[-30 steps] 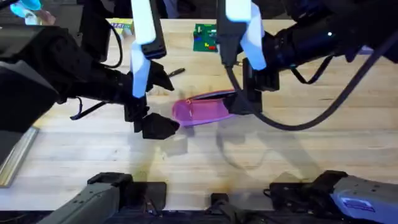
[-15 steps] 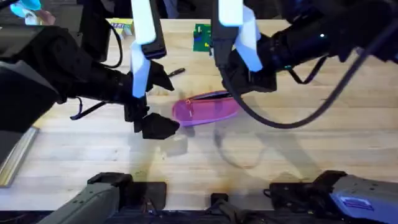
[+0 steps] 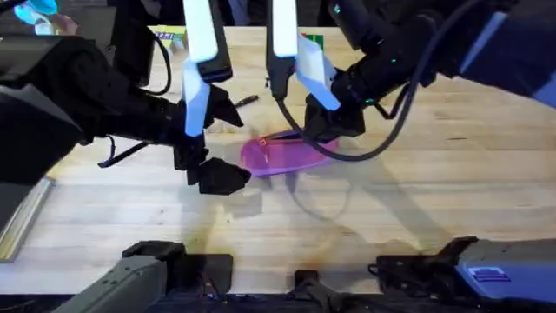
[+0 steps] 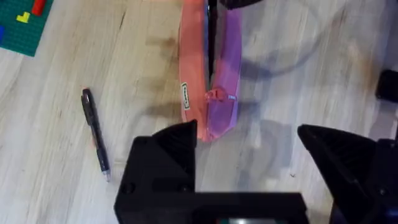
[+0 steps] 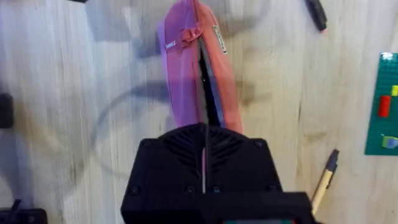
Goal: Unzip the bag, pick up the pens from the table one at a time and place them inside, then zip the bag closed.
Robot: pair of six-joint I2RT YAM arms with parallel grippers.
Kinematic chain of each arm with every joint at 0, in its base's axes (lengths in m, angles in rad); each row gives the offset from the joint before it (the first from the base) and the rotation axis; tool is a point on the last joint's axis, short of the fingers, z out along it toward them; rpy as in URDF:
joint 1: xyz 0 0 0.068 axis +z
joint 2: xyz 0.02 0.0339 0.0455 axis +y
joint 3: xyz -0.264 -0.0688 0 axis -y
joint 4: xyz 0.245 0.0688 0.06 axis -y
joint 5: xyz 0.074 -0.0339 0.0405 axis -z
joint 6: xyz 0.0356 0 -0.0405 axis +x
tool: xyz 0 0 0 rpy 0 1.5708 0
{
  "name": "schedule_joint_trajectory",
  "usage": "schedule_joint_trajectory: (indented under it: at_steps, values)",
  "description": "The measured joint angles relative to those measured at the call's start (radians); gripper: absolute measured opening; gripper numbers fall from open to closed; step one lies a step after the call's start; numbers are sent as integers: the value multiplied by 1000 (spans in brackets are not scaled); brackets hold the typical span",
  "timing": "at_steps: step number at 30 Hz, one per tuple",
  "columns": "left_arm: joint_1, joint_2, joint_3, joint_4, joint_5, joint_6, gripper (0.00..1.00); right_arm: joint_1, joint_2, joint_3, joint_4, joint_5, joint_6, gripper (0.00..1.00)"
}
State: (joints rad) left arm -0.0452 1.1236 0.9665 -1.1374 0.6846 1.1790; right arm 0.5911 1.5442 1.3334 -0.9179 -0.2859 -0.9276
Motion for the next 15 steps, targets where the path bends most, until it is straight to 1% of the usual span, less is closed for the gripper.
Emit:
schedule_joint_trajectory:
  at_steps: [3, 8, 11, 15]
  values:
    - [0, 0, 0, 0, 0, 0, 994, 0, 41, 0, 7, 0, 0, 30]
    - [0, 0, 0, 0, 0, 0, 994, 0, 77, 0, 29, 0, 0, 30]
    - [0, 0, 0, 0, 0, 0, 994, 0, 132, 0, 76, -2, 0, 30]
    - [0, 0, 0, 0, 0, 0, 993, 1, 180, 2, 79, -7, 0, 29]
